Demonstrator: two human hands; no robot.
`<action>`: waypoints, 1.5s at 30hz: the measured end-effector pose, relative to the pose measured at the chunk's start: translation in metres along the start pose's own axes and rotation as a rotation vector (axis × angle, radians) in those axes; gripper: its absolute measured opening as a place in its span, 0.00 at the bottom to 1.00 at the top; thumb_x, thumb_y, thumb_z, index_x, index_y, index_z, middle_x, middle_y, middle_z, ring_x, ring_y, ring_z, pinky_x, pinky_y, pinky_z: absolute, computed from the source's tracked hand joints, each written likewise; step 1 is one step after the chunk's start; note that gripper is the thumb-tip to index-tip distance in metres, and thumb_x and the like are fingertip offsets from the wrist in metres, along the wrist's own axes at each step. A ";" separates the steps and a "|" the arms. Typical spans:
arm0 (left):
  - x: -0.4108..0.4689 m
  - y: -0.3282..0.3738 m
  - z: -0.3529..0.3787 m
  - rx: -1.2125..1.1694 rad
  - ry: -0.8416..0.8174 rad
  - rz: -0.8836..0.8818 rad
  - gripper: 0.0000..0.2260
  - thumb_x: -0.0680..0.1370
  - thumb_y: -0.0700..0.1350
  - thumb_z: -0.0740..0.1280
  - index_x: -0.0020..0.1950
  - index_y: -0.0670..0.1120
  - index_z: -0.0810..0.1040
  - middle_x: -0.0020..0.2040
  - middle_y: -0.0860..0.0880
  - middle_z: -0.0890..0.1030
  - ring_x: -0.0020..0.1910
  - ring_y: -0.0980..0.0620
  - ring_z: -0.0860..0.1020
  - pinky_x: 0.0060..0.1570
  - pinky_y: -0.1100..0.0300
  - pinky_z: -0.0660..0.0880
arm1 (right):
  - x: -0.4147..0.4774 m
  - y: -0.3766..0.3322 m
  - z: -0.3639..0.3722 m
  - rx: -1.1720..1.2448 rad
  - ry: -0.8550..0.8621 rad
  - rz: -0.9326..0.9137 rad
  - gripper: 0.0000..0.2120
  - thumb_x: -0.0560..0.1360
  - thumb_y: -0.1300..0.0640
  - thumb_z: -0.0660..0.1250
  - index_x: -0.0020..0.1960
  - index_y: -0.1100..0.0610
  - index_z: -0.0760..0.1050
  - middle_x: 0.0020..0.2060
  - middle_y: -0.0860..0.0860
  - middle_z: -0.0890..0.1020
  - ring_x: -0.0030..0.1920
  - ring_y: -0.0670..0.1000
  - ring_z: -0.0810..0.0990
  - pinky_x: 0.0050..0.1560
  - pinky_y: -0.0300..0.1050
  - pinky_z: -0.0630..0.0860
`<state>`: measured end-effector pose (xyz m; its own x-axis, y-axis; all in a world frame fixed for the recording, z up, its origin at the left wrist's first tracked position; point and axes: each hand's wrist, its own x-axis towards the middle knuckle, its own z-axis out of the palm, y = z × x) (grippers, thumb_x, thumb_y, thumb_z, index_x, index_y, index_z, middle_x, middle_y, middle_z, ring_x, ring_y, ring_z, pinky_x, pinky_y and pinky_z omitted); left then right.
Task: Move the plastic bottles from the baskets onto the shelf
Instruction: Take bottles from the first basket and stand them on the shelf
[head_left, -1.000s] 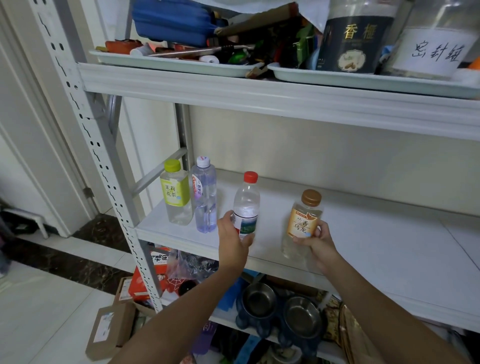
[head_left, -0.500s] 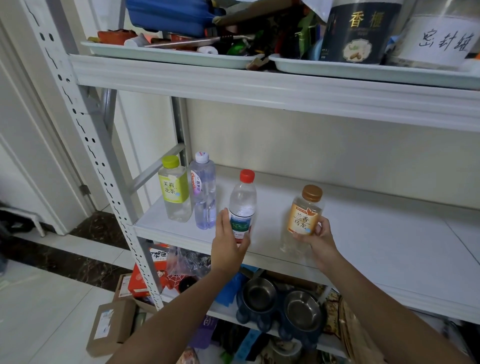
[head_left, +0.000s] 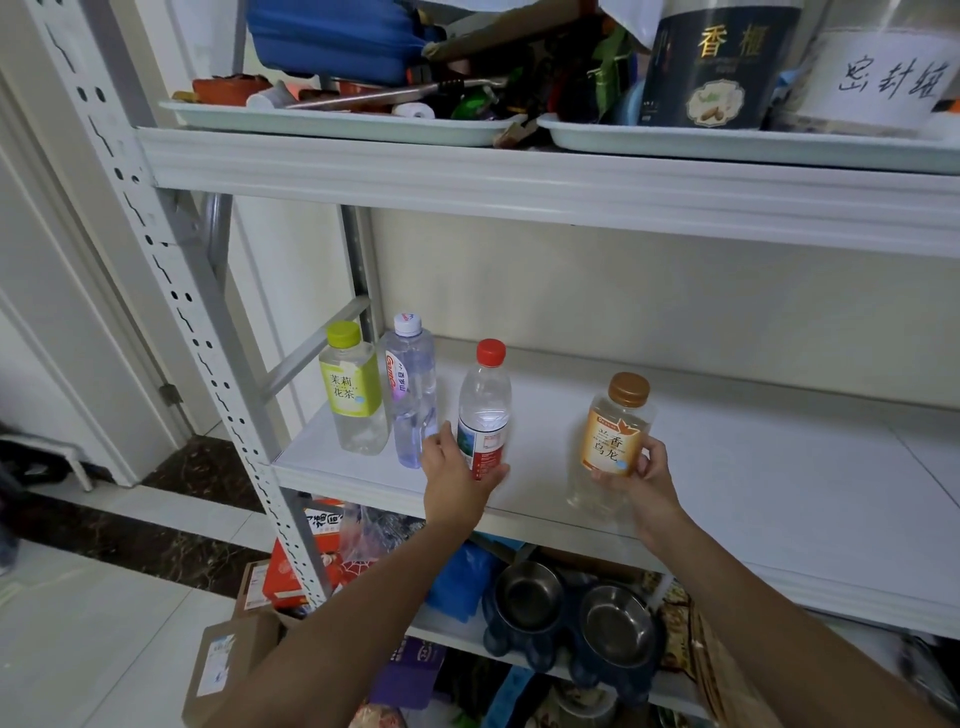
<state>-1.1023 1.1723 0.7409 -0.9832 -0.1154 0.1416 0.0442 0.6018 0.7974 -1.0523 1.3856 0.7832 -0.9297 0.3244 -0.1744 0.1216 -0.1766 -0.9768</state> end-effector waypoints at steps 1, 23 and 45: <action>0.002 0.003 0.001 -0.012 0.028 -0.020 0.41 0.71 0.52 0.75 0.75 0.42 0.57 0.67 0.42 0.64 0.68 0.45 0.65 0.64 0.48 0.70 | -0.001 0.001 0.000 -0.008 0.006 0.005 0.32 0.67 0.72 0.73 0.63 0.51 0.63 0.59 0.54 0.75 0.58 0.53 0.75 0.47 0.45 0.76; 0.024 -0.001 0.000 -0.251 -0.153 0.096 0.23 0.76 0.42 0.69 0.65 0.55 0.62 0.58 0.56 0.74 0.54 0.60 0.75 0.52 0.73 0.69 | 0.002 0.005 0.001 -0.126 -0.023 0.047 0.31 0.65 0.71 0.75 0.62 0.54 0.67 0.56 0.51 0.77 0.53 0.49 0.77 0.45 0.46 0.78; 0.020 -0.004 0.003 -0.165 -0.092 0.038 0.20 0.77 0.49 0.69 0.66 0.51 0.67 0.60 0.52 0.78 0.57 0.50 0.77 0.58 0.53 0.74 | 0.025 0.010 0.053 -0.637 -0.081 -0.126 0.29 0.65 0.58 0.78 0.60 0.52 0.66 0.57 0.52 0.77 0.59 0.54 0.76 0.62 0.53 0.74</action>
<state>-1.1229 1.1699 0.7387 -0.9920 -0.0177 0.1251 0.1026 0.4653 0.8792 -1.0929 1.3432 0.7755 -0.9706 0.2309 -0.0683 0.1691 0.4513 -0.8762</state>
